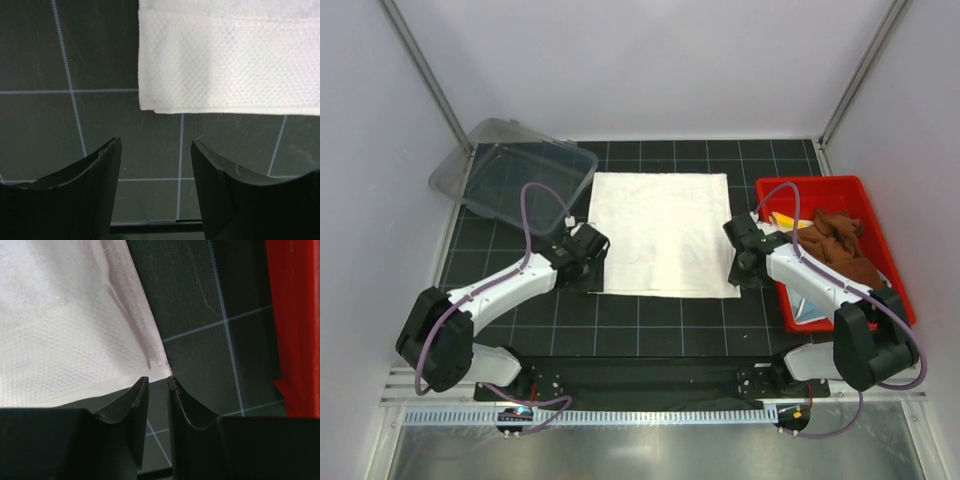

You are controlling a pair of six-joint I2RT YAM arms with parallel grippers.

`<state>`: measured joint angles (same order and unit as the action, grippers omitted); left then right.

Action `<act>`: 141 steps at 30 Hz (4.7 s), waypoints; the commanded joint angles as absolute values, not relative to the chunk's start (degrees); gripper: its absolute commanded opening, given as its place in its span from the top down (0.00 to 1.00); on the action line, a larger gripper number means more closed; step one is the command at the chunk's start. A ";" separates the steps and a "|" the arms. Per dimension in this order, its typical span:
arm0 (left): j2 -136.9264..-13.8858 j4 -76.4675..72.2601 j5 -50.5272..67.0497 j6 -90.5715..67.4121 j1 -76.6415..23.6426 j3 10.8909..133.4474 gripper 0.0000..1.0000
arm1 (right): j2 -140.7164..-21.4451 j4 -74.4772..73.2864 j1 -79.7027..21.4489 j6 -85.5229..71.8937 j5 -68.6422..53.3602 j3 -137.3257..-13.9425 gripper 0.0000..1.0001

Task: Fold and stack the towels
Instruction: Fold the towel

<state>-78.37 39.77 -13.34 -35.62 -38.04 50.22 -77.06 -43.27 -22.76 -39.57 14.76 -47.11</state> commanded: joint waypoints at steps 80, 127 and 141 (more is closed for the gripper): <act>-83.76 32.61 -3.34 -48.78 -31.03 53.26 1.00 | -74.88 -36.74 -22.76 -34.28 18.28 -45.79 0.93; -82.08 30.85 -5.44 -52.56 -37.44 43.79 1.00 | -71.01 -47.82 -23.82 -39.43 23.46 -45.72 0.99; -80.07 35.84 -10.01 -51.51 -37.79 49.18 1.00 | -73.56 -43.40 -21.27 -42.82 21.79 -50.04 0.99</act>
<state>-82.74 31.27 -5.56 -52.42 -37.82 43.42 -73.14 -42.19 -21.71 -44.49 17.91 -39.66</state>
